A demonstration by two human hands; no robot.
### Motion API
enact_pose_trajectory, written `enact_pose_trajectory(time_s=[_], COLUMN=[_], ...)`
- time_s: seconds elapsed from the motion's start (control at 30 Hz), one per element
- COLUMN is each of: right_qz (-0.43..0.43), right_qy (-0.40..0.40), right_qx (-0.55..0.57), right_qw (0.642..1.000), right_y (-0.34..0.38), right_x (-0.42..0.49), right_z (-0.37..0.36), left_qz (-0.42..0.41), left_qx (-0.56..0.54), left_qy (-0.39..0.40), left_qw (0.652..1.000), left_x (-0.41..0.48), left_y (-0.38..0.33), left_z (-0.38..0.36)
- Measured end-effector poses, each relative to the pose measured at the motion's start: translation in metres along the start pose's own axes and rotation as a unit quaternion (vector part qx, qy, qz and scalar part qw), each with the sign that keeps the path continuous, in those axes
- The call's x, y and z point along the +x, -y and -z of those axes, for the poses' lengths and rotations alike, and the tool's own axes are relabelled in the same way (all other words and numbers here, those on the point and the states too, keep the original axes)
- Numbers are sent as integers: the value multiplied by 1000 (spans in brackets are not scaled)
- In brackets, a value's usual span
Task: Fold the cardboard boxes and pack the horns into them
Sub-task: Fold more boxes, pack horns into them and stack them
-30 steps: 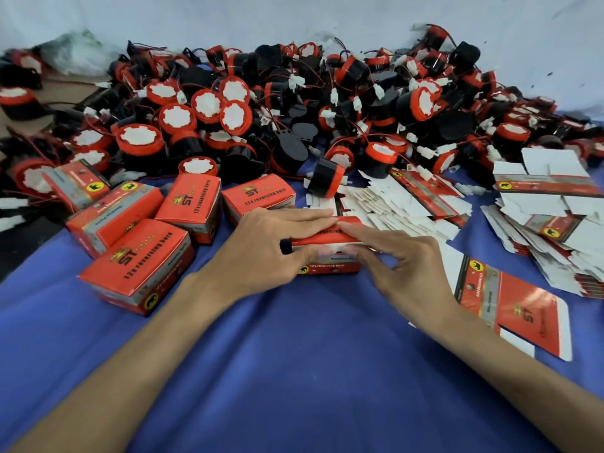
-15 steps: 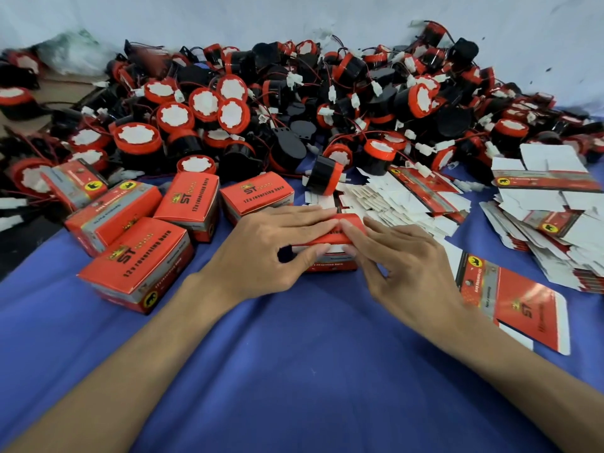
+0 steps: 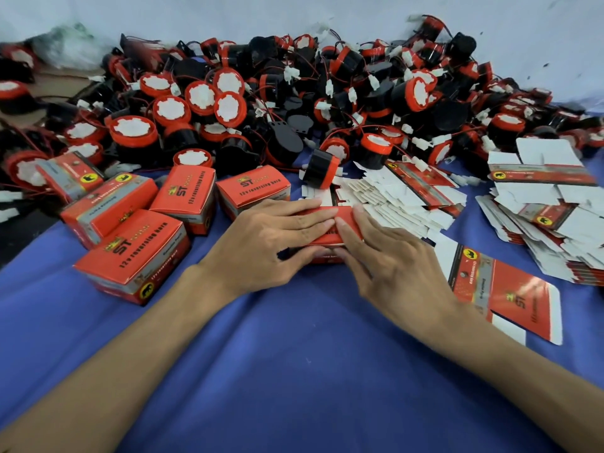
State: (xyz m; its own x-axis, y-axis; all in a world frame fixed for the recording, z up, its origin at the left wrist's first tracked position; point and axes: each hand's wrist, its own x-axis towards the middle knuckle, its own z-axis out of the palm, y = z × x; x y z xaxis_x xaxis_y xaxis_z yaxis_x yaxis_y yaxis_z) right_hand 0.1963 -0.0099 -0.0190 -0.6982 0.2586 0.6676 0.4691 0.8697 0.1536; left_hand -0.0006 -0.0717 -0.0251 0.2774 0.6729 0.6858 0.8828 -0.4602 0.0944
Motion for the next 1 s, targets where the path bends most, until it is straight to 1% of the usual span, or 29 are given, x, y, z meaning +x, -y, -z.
enact_pose_trajectory(time_s=[0.1,0.17,0.23,0.3,0.33,0.37,0.43,0.5,0.57,0.6,0.63,0.67,0.73,0.8,0.83,0.87,0.9,0.93,0.97,1.0], right_qz=[29,22,2,-19,-28,-42,-106,-179,-231,-240,-249,-260,-267,-245,-232,-228,-232,-239,-244,-242], right_qy=[-4,0,17,44,54,72,158,277,412,478,527,551,555,550,539,521,496,465,420,356], right_qx=[-16,-3,35,83,87,78,23,-72,-117,-119,-102,-66,-2,23,43,76,119,169,221,267], right_qw=[999,1000,999,995,994,993,981,941,873,836,806,791,788,798,808,819,828,835,846,862], right_y=[-1,-2,-7,-17,-23,-31,-51,-81,-107,-115,-120,-121,-122,-121,-121,-119,-116,-109,-100,-92], right_x=[0,0,4,10,13,16,22,24,21,18,14,11,7,9,10,12,13,16,19,21], right_z=[-2,-1,3,11,16,20,32,43,53,54,53,51,44,43,45,46,47,49,50,48], left_qz=[-1,7,26,50,60,69,76,67,67,72,82,96,137,190,194,177,147,116,99,111], left_qx=[6,14,22,40,59,83,121,140,150,155,162,174,221,262,274,276,263,226,164,75], left_qy=[9,32,69,88,89,91,113,131,134,133,131,130,143,163,160,144,117,83,50,25], left_qw=[1000,999,997,994,992,990,983,979,977,976,975,971,955,932,928,934,946,964,980,991], left_x=[0,0,3,8,10,12,15,15,16,17,18,18,14,9,8,8,9,11,13,15], left_y=[1,-1,-5,-9,-11,-14,-20,-27,-30,-30,-31,-31,-28,-25,-24,-24,-25,-27,-31,-35], left_z=[-1,-2,-2,0,2,4,7,10,13,14,15,16,15,14,15,14,12,9,7,5])
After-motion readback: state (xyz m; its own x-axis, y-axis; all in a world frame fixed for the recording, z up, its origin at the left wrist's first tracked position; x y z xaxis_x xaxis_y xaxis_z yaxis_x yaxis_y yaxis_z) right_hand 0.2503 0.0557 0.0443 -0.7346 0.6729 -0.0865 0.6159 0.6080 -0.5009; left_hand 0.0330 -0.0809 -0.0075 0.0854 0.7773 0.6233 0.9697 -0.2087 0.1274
